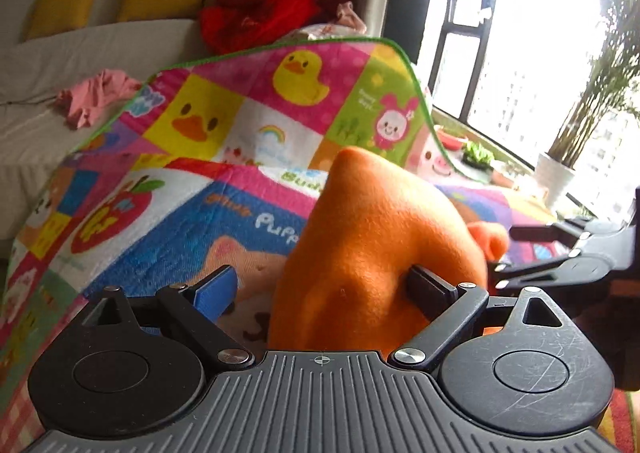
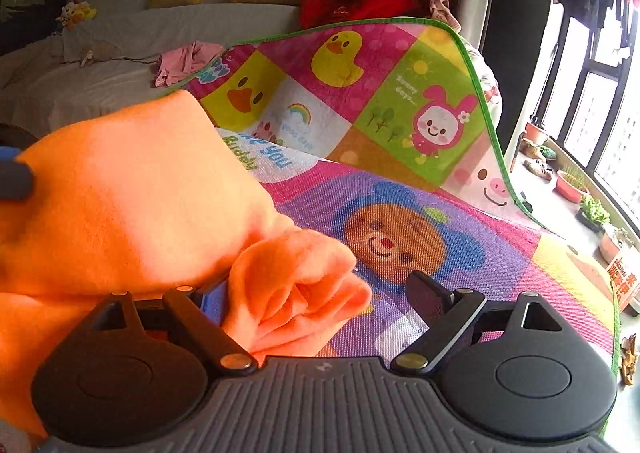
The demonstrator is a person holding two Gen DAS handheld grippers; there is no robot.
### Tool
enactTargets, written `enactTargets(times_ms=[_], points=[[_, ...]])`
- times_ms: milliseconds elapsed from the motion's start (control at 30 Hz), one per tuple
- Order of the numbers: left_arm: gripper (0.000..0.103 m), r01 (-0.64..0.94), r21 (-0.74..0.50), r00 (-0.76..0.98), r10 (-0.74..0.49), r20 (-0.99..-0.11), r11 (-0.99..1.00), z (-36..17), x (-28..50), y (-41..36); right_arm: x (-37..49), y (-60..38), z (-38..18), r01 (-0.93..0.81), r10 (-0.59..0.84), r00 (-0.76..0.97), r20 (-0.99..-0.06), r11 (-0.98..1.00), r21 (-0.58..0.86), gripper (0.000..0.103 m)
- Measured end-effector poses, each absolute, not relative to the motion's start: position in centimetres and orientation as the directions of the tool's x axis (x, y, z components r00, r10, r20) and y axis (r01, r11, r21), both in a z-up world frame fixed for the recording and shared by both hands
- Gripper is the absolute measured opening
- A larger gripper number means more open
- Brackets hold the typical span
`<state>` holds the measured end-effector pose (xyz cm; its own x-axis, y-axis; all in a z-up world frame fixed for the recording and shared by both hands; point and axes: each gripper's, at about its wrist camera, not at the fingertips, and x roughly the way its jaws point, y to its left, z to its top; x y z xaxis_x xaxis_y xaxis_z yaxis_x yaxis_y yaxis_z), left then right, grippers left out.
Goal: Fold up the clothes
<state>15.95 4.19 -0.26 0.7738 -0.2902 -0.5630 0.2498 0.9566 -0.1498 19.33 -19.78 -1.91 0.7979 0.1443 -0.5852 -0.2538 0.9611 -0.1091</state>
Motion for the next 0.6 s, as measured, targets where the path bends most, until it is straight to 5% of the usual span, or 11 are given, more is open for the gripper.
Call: enactTargets(times_ms=[233,433,600], points=[[0.096,0.289,-0.116,0.738,-0.298,-0.605,0.95,-2.1,15.6,2.8,19.4,-19.8,3.8,-0.329,0.302,0.83,-0.468,0.944,0.026,0.089],[0.096,0.279,-0.115,0.73,-0.288,-0.62,0.953,-2.4,15.5,3.2,22.0,-15.0,1.4,-0.403,0.302,0.777,-0.553,0.913,-0.066,0.092],[0.097,0.278,-0.124,0.727,-0.293,-0.621,0.953,-2.5,15.6,3.2,22.3,-16.2,-0.2,-0.359,0.295,0.778,-0.555,0.933,-0.007,0.099]])
